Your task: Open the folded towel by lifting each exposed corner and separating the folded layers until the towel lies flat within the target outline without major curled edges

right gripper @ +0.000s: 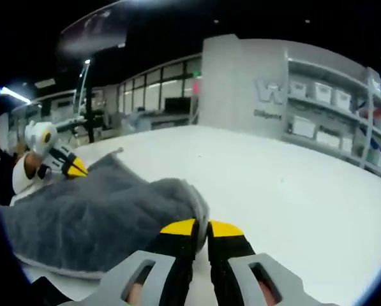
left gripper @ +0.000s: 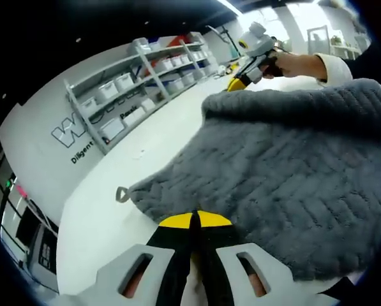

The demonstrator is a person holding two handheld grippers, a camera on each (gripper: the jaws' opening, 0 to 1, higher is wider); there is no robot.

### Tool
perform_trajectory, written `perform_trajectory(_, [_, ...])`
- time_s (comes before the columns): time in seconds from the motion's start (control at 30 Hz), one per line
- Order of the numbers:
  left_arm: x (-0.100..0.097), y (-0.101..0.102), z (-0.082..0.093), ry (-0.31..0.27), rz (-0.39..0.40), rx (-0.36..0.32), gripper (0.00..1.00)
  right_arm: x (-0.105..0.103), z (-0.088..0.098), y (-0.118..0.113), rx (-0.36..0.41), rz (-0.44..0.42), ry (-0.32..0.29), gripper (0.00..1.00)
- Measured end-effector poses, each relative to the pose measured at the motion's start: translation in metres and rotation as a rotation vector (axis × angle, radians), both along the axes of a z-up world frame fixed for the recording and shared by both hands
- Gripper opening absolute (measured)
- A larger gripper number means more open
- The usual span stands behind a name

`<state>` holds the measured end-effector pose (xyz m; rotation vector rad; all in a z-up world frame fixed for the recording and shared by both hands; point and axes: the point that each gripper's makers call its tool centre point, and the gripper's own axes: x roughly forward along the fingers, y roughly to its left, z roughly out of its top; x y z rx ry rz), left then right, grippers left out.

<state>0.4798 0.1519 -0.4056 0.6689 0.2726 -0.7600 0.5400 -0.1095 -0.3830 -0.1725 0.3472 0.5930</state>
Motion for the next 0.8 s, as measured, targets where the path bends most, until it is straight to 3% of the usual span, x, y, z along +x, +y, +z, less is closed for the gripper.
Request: perform_trajectory(0.8, [0.001, 0.000, 0.001, -0.002, 0.001, 0.001, 0.00, 0.001, -0.012, -0.021, -0.160, -0.049, -0.008, 0.02])
